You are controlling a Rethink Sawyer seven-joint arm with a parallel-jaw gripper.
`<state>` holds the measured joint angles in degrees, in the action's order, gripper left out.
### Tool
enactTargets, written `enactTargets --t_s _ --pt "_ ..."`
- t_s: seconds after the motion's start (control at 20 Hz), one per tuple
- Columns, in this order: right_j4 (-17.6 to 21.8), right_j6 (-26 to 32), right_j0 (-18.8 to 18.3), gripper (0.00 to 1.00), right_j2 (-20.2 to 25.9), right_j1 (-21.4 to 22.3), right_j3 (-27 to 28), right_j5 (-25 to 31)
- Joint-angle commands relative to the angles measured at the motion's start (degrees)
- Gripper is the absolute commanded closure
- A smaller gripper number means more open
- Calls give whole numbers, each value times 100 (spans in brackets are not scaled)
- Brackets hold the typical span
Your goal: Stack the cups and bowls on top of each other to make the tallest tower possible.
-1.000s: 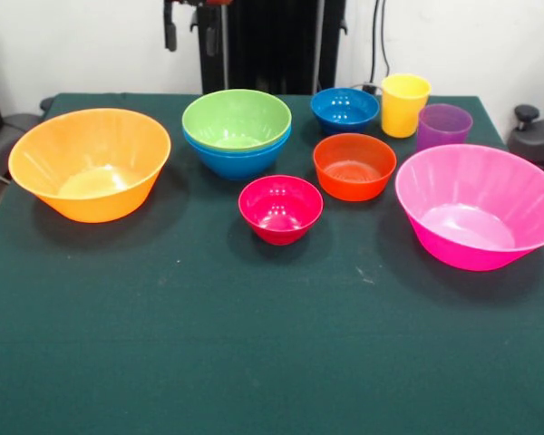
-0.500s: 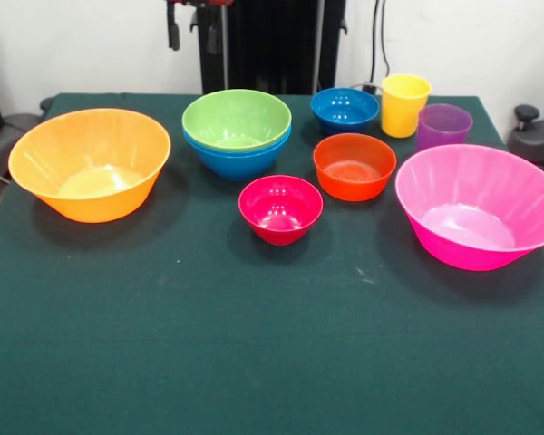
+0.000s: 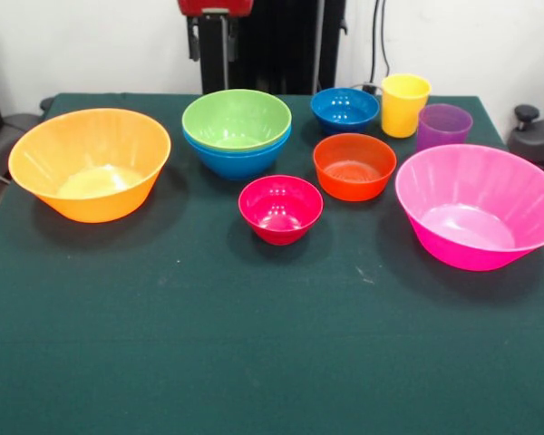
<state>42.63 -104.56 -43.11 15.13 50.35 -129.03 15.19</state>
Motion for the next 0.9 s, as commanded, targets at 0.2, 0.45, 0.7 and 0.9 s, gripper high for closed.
enactTargets --t_s 0.2,0.45,0.7,0.9 --pt "797 -372 249 0 -262 -1114 138 -720" --pt "994 -450 382 0 -513 -1480 400 -982" --pt "1032 -430 435 0 -606 -1662 547 -1083" --pt "1047 -376 439 0 -636 -1750 619 -1106"
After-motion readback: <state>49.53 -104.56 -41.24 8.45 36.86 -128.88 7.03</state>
